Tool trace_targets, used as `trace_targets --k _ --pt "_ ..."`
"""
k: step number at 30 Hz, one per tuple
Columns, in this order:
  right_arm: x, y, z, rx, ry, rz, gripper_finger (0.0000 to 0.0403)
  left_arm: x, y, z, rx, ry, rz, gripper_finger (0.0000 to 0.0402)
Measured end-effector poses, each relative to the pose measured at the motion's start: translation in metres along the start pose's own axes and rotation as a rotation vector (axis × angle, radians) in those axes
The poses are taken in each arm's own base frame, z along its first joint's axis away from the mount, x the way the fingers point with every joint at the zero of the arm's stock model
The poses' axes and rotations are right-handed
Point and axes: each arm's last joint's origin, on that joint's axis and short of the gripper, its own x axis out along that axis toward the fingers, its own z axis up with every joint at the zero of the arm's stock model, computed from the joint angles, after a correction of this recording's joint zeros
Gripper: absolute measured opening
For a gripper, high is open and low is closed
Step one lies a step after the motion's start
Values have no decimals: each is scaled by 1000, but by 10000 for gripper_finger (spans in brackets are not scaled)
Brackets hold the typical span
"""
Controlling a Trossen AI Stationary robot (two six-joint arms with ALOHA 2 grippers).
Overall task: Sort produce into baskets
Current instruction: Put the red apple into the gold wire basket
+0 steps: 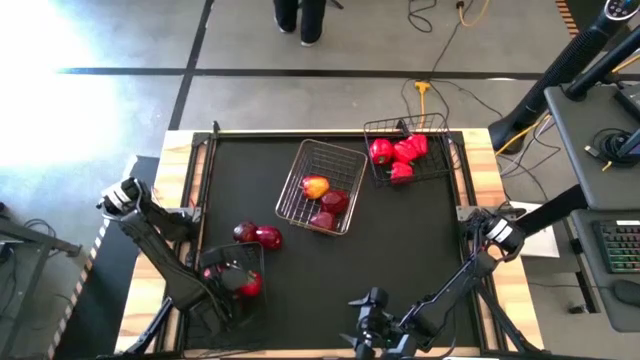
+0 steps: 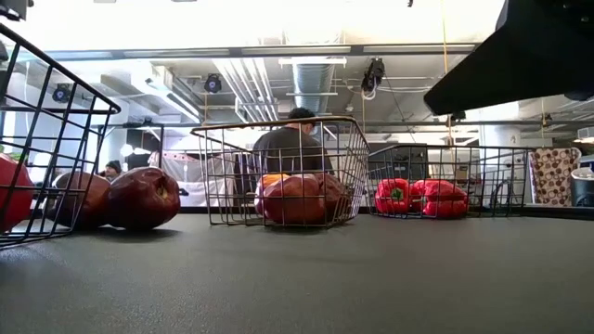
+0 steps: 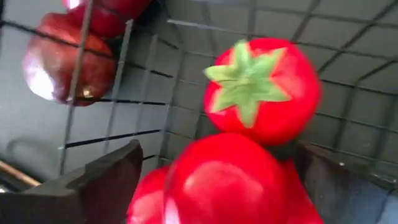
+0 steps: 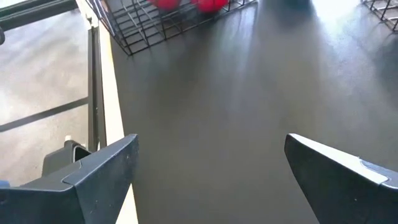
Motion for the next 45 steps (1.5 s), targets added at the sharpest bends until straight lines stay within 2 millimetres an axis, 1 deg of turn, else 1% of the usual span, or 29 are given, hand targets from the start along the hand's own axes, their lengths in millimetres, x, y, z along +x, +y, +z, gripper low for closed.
trace_targets --k 5,8,10,13,15,17,18,21,26,30,32,34,36,41,45 --pt "0 -1 0 2 -13 -12 393 -17 -4 7 9 2 -31 378" --pt "0 -1 -1 5 -13 -12 393 -36 -6 14 23 -16 -53 372" --pt "1 -3 -2 10 -11 -16 393 -52 -7 22 23 -77 -60 371" --pt "2 -4 -4 16 -14 -14 393 -78 -4 38 14 -222 -50 371" --pt "2 -5 -5 21 -23 -13 393 -91 2 52 0 -312 -15 371" --pt "3 -7 -7 23 -36 -21 393 -96 11 68 -21 -332 22 370" --pt "3 -7 -7 26 -38 -19 393 -96 16 77 -32 -321 42 370" --pt "4 -9 -10 51 -51 0 393 -84 33 102 -49 -213 80 370" --pt "6 -14 -18 59 -53 5 393 -48 65 137 -119 -76 144 370" --pt "7 -18 -21 58 -47 -3 393 -15 89 158 -148 16 115 370" --pt "7 -19 -23 55 -45 -6 393 0 101 164 -172 56 94 370" --pt "7 -20 -24 60 -43 -8 393 15 110 168 -194 103 51 370" --pt "7 -21 -25 61 -40 -10 393 27 116 166 -184 155 18 370" --pt "7 -21 -26 54 -35 -7 393 51 115 156 -122 183 -19 370" --pt "7 -21 -26 44 -33 -7 393 67 111 151 -106 162 -80 370"
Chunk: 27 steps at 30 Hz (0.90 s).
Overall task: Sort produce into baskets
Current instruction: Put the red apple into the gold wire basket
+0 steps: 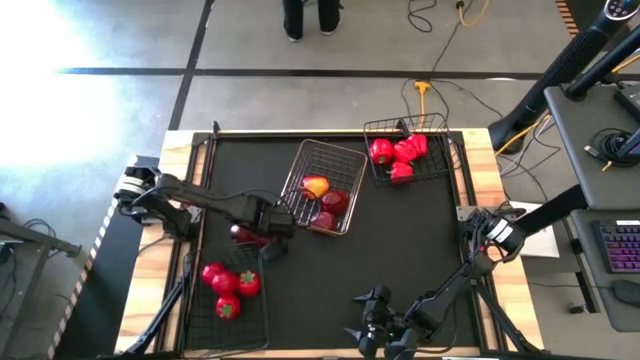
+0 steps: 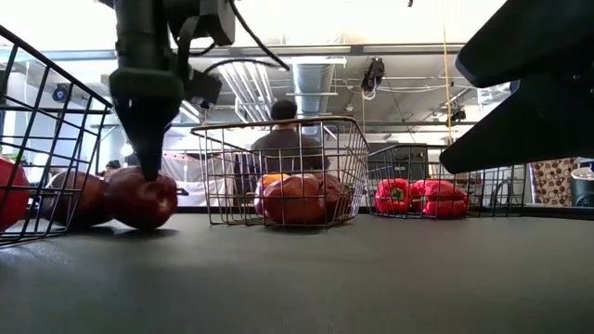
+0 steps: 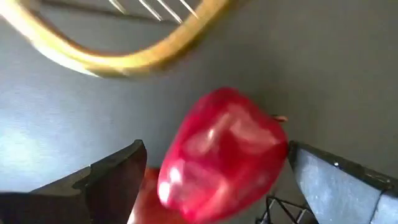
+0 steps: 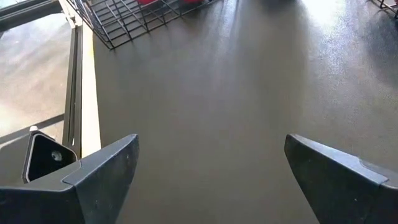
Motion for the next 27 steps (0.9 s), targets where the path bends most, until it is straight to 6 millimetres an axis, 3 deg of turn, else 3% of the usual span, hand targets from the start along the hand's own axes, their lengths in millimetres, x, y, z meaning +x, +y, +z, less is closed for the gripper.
trace_targets --k 16,27 --pt "0 0 0 -1 0 -1 393 19 2 -13 22 77 -42 370" --pt "0 0 -1 -2 1 -2 393 22 3 -14 3 73 -42 370"
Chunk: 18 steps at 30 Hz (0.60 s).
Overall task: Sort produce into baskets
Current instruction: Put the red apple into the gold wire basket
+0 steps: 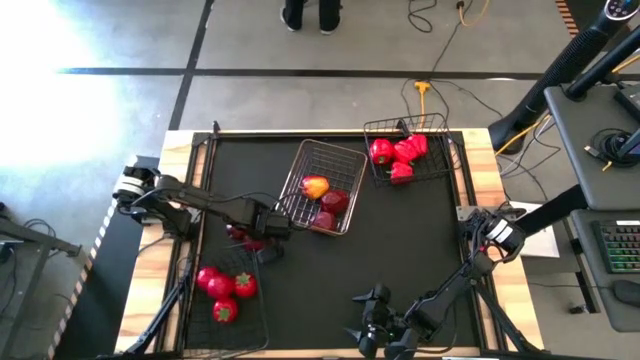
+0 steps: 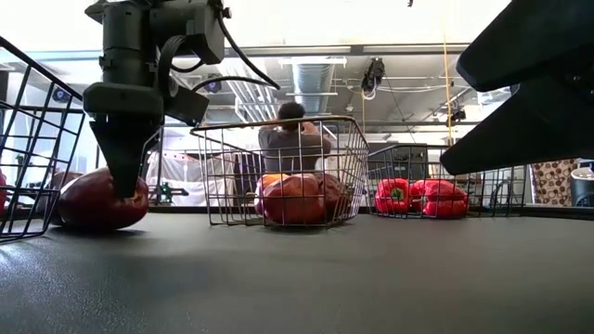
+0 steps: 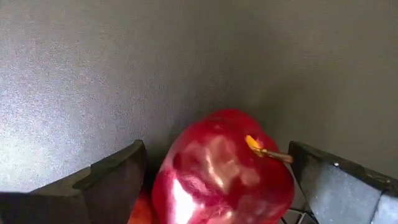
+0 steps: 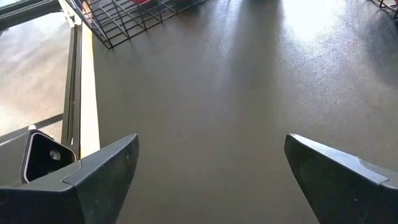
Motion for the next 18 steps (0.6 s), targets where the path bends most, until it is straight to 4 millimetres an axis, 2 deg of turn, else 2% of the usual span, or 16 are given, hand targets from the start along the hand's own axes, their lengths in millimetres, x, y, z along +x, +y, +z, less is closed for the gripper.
trace_targets --k 5,8,15,18 --pt "0 0 0 0 0 0 393 0 0 0 -10 3 0 369" --pt "0 0 0 0 0 0 393 2 0 0 -2 18 -10 354" --pt "0 0 0 0 0 0 393 2 -1 1 40 13 5 262" --pt "0 0 0 0 0 0 393 -1 0 1 57 11 24 236"
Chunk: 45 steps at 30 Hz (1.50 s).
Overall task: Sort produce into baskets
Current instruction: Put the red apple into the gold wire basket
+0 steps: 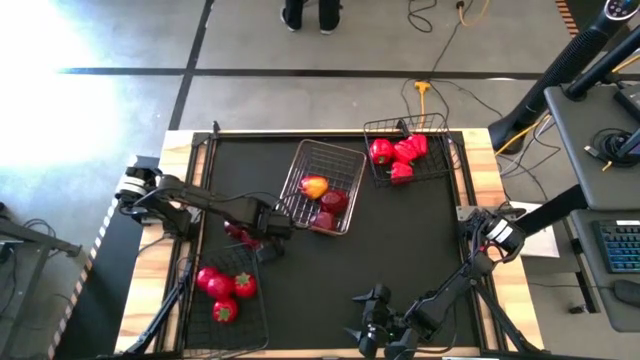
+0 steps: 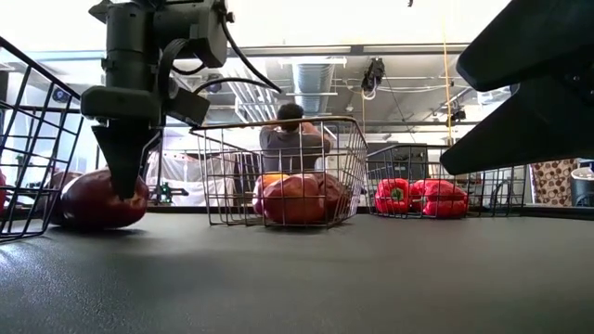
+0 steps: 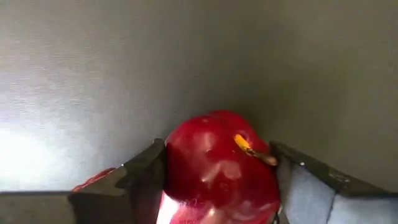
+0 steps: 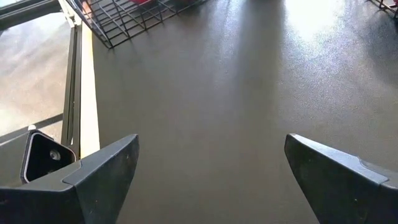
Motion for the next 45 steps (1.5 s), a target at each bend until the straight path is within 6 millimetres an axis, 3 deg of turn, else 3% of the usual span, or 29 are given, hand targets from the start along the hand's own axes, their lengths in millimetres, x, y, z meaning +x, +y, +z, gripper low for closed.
trace_targets --k 6,12,20,24,30,36,40,42,45 --pt "0 0 0 -1 1 -1 393 -29 -1 9 43 -20 59 241" --pt "0 -1 -1 -2 1 -1 393 -84 -2 22 43 -83 103 241" --pt "0 -1 -1 -2 1 -2 393 -173 -6 40 11 -412 55 240" --pt "0 -1 -1 -2 1 -2 393 -196 -13 47 25 -555 -23 240" --pt "-10 4 -2 -8 47 55 393 -200 -33 50 94 -676 -94 240" --pt "-41 12 -6 -39 84 106 393 -187 -94 41 240 -896 -307 239" --pt "-64 16 -10 -27 82 128 393 -158 -134 33 305 -1006 -406 239" --pt "-71 18 -13 -37 74 137 393 -142 -141 32 297 -1010 -324 239" --pt "-75 20 -16 -41 70 149 393 -135 -132 40 235 -991 -227 239"
